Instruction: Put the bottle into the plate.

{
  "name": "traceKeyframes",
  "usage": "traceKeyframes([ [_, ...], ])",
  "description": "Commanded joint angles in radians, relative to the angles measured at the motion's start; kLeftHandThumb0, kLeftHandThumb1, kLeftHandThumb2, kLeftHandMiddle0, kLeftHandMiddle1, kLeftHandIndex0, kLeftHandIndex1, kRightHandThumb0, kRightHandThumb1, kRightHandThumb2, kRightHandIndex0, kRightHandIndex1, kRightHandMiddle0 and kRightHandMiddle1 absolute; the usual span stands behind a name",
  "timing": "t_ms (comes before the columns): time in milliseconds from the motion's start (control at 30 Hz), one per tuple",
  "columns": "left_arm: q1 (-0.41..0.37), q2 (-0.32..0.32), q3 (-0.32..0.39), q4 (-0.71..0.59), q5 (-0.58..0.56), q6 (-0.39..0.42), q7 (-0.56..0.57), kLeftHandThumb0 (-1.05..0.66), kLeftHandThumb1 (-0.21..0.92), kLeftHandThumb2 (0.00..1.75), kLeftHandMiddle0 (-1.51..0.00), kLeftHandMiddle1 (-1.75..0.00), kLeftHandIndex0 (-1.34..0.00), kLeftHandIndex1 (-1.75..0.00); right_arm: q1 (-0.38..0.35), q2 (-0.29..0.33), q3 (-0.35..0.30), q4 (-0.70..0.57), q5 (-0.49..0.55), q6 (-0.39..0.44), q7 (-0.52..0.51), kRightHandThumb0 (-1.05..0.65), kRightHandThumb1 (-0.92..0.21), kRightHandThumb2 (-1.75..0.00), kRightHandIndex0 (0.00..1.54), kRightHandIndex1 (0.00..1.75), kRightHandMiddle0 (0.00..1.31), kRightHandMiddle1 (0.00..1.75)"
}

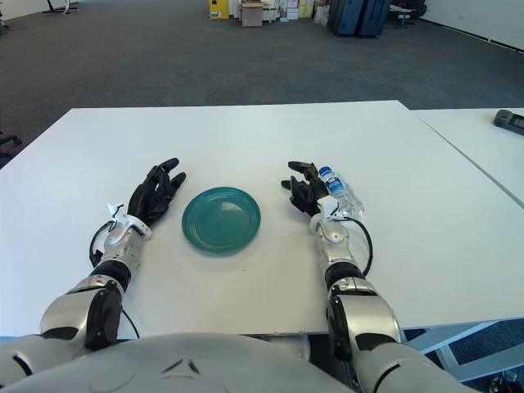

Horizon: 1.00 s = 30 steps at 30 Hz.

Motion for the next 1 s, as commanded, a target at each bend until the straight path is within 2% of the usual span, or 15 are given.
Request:
traceKeyframes([
  [0,0.027,0.012,-0.003,0.018,0.011,0.031,0.006,-0.62,0.92,0.74,-0.50,-0.52,-0.05,-0.92,0.010,0.010,0.006,-0.005,-0.013,0.019,-0.014,-0.59,-0.92,-0.66,0.49,0.66,0.00,1.02],
  [167,0.028,0.017,-0.002,0.016,0.010,0.037,0.002,-0.60,0.92,0.75,-0.51,-0.52,-0.06,-0.92,0.007,0.012,0.017,-0.038,-0.034,0.099,-0.052,-0.55,-0.92,-0.58,0.48,0.75,0.02,1.12],
  [300,0.028,0.021,-0.003,0.015,0.010,0.045,0.001,-0.60,0.92,0.75,-0.51,-0.52,-0.05,-0.91,0.029,0.013,0.033,-0.152,-0.045,0.189,-0.065,-0.52,-0.92,-0.50,0.48,0.82,0.04,1.17],
  [367,0.028,0.023,-0.003,0.015,0.010,0.048,0.000,-0.60,0.92,0.75,-0.51,-0.51,-0.05,-0.91,0.054,0.014,0.042,-0.237,-0.048,0.238,-0.068,-0.50,-0.91,-0.47,0.48,0.85,0.04,1.18],
  [533,0.028,0.029,-0.004,0.019,0.013,0.050,0.007,-0.59,0.92,0.75,-0.52,-0.52,-0.05,-0.91,0.173,0.026,0.075,-0.594,-0.057,0.415,-0.075,-0.44,-0.86,-0.51,0.49,0.95,0.07,1.21],
  [700,0.026,0.033,-0.003,0.024,0.013,0.052,0.005,-0.59,0.92,0.76,-0.52,-0.52,-0.05,-0.91,0.224,0.022,0.084,-0.740,-0.070,0.499,-0.075,-0.41,-0.80,-0.59,0.48,1.03,0.09,1.25],
  [833,0.025,0.037,-0.002,0.028,0.013,0.053,0.003,-0.60,0.92,0.75,-0.52,-0.52,-0.06,-0.91,0.295,-0.011,0.077,-0.933,-0.113,0.559,-0.086,-0.43,-0.80,-0.58,0.46,1.10,0.10,1.27],
  [967,0.025,0.040,-0.002,0.028,0.012,0.054,0.001,-0.60,0.92,0.75,-0.52,-0.51,-0.06,-0.91,0.332,-0.021,0.071,-1.042,-0.159,0.601,-0.105,-0.45,-0.81,-0.55,0.45,1.17,0.11,1.30],
])
